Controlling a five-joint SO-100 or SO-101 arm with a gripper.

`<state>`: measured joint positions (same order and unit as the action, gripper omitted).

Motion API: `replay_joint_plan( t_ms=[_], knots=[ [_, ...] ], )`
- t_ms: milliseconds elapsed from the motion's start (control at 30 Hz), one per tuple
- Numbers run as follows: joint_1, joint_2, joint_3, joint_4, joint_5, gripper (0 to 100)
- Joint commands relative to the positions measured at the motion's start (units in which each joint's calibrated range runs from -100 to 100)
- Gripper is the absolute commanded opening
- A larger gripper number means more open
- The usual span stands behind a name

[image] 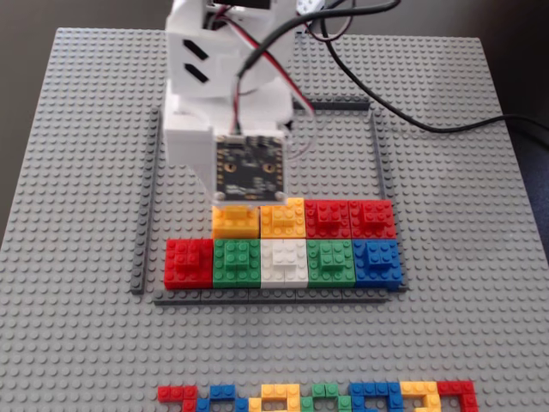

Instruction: Grab the cube and place it into the grid

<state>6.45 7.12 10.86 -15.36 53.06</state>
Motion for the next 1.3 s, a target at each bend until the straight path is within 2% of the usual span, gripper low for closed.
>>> replay_joint_plan(
  t_ms=[0,367,600,800,1267],
  knots=[
    [-0.3,-1.1,-5.4,-0.1,-0.4,4],
    [-0.4,0.1,-5.0,-0.5,-0.4,4],
    [0.2,0.1,-4.3,-0.9,0.0,12],
    [0.5,-0.1,-2.7,-2.0,0.0,15],
    [1.0,-0.4,-2.5,-2.2,0.1,14]
  ],
)
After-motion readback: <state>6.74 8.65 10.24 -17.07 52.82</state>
